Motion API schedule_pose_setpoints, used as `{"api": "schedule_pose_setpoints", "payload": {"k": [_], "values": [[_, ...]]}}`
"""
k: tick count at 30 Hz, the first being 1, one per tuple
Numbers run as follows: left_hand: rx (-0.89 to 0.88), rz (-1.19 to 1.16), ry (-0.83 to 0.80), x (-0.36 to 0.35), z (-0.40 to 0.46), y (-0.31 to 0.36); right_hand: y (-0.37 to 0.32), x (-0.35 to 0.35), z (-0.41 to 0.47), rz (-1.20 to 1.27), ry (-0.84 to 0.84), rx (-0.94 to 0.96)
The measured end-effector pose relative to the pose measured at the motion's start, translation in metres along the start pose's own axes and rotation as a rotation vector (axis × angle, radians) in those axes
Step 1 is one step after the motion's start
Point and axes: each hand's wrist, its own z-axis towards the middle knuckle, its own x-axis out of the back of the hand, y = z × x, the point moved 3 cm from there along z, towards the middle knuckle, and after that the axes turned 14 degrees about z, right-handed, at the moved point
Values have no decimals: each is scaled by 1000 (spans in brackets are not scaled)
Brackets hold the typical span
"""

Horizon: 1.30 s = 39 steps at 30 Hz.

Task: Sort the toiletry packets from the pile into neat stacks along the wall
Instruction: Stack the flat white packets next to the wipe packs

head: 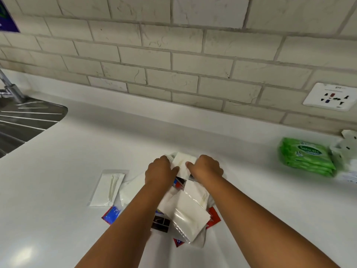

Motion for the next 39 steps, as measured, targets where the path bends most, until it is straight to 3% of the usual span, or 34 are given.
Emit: {"api": "schedule_pose_setpoints", "payload": {"k": [3, 6, 10, 13, 25, 32, 39], "values": [[12, -119, -11, 2, 7, 2, 1, -4, 4, 107, 23, -23], [12, -283, -13, 2, 13, 9, 8, 2, 8, 394, 62, 5], [-84, -408, -11, -3, 13, 38, 29, 31, 8, 788, 106, 45], [-169, -442, -5, -13, 6, 76, 65, 52, 9, 881, 164, 39], [-413, -244, -34, -71, -17, 195, 176, 95, 22, 387, 440, 142], [-614, -96, 157, -86, -26, 205, 187, 88, 8, 111, 488, 489], [-638, 12, 269, -97, -13, 220, 190, 96, 25, 1, 505, 467]]}}
